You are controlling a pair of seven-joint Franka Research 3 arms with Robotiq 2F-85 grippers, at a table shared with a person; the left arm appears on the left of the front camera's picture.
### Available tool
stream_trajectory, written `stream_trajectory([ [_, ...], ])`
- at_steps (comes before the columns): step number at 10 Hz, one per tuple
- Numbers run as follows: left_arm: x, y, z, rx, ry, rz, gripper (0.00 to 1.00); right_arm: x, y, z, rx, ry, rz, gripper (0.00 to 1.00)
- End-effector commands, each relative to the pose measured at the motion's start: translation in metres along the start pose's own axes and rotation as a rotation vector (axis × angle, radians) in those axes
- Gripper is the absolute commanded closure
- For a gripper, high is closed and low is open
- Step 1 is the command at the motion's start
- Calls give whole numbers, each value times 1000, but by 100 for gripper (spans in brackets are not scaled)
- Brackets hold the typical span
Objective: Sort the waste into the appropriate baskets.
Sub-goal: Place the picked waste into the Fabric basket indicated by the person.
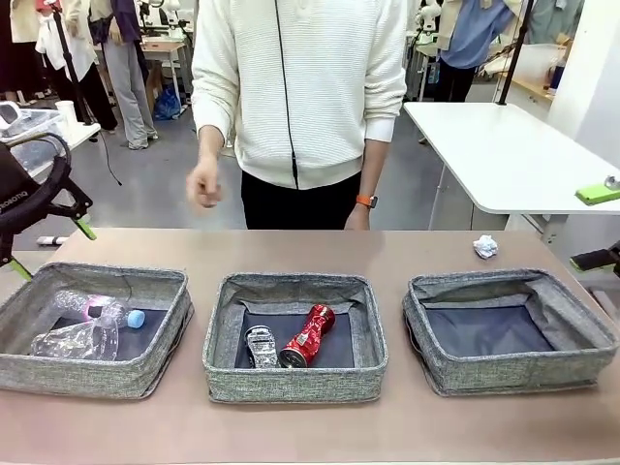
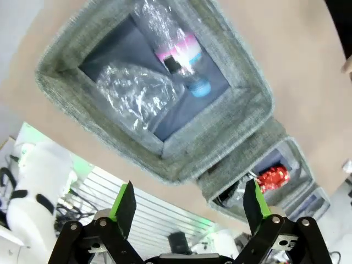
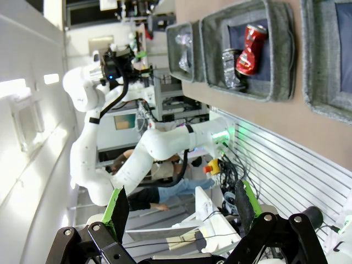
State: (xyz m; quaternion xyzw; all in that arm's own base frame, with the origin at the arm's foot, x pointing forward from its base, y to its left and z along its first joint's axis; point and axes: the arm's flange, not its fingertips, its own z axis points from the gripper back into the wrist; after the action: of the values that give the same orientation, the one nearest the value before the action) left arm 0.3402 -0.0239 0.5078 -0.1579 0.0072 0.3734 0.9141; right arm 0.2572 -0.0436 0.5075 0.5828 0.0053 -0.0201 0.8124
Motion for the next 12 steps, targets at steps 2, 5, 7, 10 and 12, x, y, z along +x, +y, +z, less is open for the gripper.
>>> stream_trajectory([
  [2, -6, -5, 18, -208, 417, -42, 0, 1, 1, 1, 15, 3, 23, 0],
  [5, 8, 3, 32, -574, 818, -124, 0, 1, 1, 1, 15, 3, 23, 0],
  [7, 22, 18, 35, -802, 857, -189, 0, 1, 1, 1, 15, 3, 23, 0],
  [10, 30, 50, 38, -987, 599, -384, 0, 1, 1, 1, 15, 3, 23, 0],
  [12, 21, 70, 46, -918, 494, -640, 0, 1, 1, 1, 15, 3, 23, 0],
])
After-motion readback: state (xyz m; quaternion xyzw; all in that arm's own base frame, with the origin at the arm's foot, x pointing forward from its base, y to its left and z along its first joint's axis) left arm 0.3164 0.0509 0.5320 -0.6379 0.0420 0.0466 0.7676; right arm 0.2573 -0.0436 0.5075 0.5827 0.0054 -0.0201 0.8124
